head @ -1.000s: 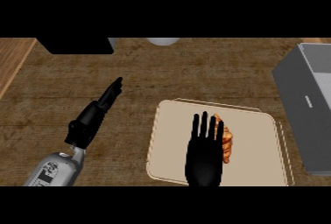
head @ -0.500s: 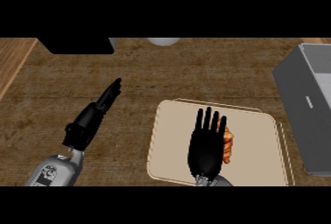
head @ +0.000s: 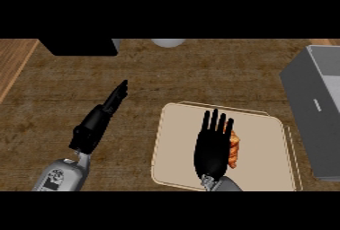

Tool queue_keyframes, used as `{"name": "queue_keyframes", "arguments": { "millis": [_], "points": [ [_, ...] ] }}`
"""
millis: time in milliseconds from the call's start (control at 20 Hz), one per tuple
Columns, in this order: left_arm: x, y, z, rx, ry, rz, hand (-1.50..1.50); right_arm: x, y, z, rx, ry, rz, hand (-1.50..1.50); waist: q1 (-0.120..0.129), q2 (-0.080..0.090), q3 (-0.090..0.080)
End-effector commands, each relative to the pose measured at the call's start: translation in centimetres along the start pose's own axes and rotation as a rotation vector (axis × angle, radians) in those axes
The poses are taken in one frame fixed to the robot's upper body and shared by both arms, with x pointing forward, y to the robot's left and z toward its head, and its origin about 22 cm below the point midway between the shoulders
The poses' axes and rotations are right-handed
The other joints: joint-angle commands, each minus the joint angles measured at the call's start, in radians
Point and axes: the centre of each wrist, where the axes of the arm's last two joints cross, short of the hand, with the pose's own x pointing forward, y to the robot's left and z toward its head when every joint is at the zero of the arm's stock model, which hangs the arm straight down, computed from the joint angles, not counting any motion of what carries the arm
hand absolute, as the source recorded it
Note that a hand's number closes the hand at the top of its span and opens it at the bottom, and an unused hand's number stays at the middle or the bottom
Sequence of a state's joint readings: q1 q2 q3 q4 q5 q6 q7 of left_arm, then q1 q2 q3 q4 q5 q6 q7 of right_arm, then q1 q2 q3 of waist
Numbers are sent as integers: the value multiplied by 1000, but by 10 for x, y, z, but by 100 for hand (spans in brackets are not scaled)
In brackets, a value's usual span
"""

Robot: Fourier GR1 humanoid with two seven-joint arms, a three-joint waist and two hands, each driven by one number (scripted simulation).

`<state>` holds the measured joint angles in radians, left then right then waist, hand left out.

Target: Pick the croissant from the tray and place it in the cardboard box

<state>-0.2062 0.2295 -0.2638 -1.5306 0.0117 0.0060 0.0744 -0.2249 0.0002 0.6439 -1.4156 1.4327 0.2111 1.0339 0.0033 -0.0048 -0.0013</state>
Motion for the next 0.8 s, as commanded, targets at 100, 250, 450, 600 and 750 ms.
{"name": "queue_keyframes", "arguments": {
  "millis": [100,250,450,600,750],
  "points": [
    [-15,8,8,14,1,11,0,-21,17,-1,57,86,64,-150,-7,4,1],
    [4,8,-10,-2,6,5,0,-20,29,-21,75,81,57,-150,-4,5,1],
    [0,10,-12,-3,-1,-2,0,-3,28,-7,79,108,71,-150,-3,6,1],
    [0,11,0,11,12,0,0,-20,35,4,99,104,74,-150,-6,3,1],
    [3,11,-8,-4,-3,-7,0,-9,45,-20,79,116,104,-150,0,6,1]
  ]
}}
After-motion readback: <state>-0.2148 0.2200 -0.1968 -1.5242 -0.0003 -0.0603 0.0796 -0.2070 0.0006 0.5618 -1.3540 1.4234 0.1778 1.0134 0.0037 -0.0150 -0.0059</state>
